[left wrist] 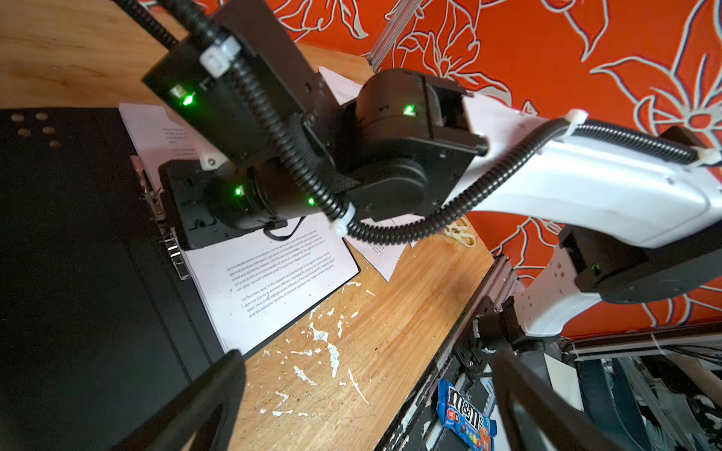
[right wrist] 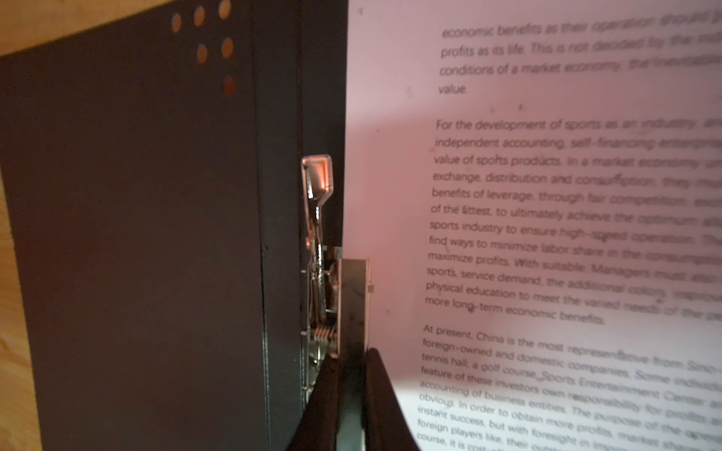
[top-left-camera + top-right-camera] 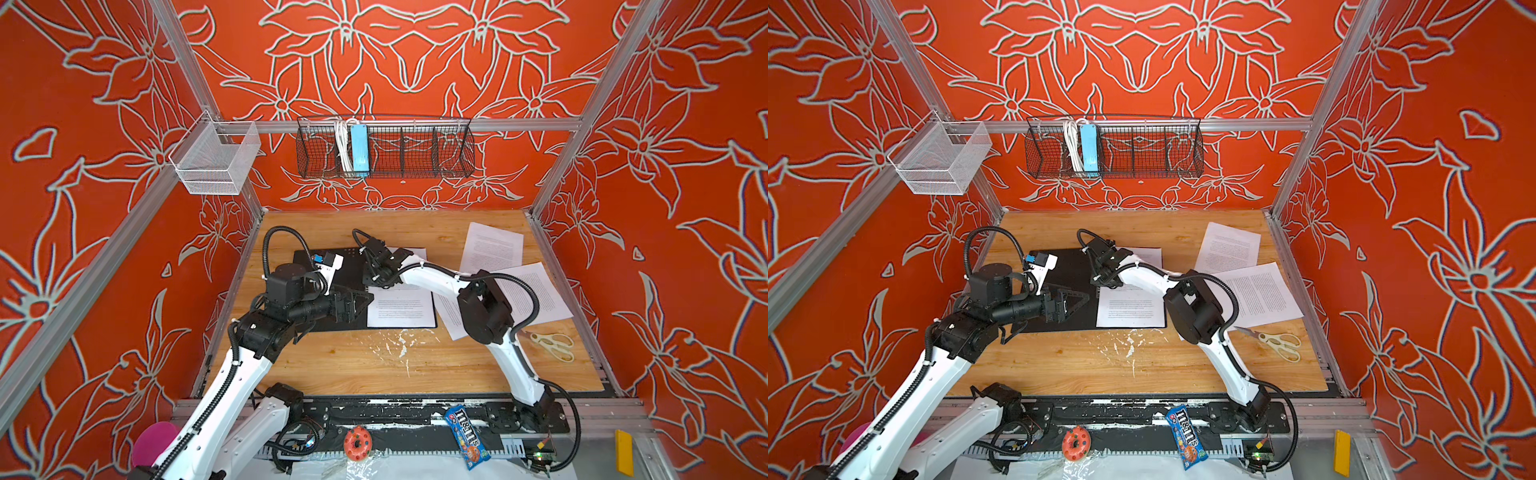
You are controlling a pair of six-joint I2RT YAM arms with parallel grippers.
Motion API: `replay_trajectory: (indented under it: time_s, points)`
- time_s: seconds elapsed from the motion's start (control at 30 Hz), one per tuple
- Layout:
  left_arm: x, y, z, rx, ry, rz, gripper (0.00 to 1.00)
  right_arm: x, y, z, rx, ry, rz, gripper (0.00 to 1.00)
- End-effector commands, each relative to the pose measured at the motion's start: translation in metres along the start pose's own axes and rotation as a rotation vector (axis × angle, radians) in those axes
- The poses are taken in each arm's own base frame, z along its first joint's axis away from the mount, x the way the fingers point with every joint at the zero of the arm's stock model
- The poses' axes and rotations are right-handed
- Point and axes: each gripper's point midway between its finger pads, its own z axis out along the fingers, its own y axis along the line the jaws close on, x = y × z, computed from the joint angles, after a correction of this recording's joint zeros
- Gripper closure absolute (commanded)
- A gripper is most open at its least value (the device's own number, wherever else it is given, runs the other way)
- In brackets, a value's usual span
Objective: Put the files into the folder
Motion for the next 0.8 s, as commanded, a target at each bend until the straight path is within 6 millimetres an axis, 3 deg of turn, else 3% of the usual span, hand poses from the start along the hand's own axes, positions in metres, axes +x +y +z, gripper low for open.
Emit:
replay_trajectory:
  time_s: [0.0,0.53,0.77]
  points:
    - [-0.003,0.003,-0.004,-0.02,-0.027,0.019,0.02,-0.007,0.02,-0.004,-0.02,-0.031,0.048,0.95]
    - [-0.004,0.005,-0.005,-0.019,-0.032,0.011,0.02,0.016,0.043,0.02,-0.031,0.015,0.07,0.92]
    - [-0.004,0.006,-0.004,-0.021,-0.031,0.006,0.02,0.017,0.046,0.021,-0.04,0.021,0.065,0.7]
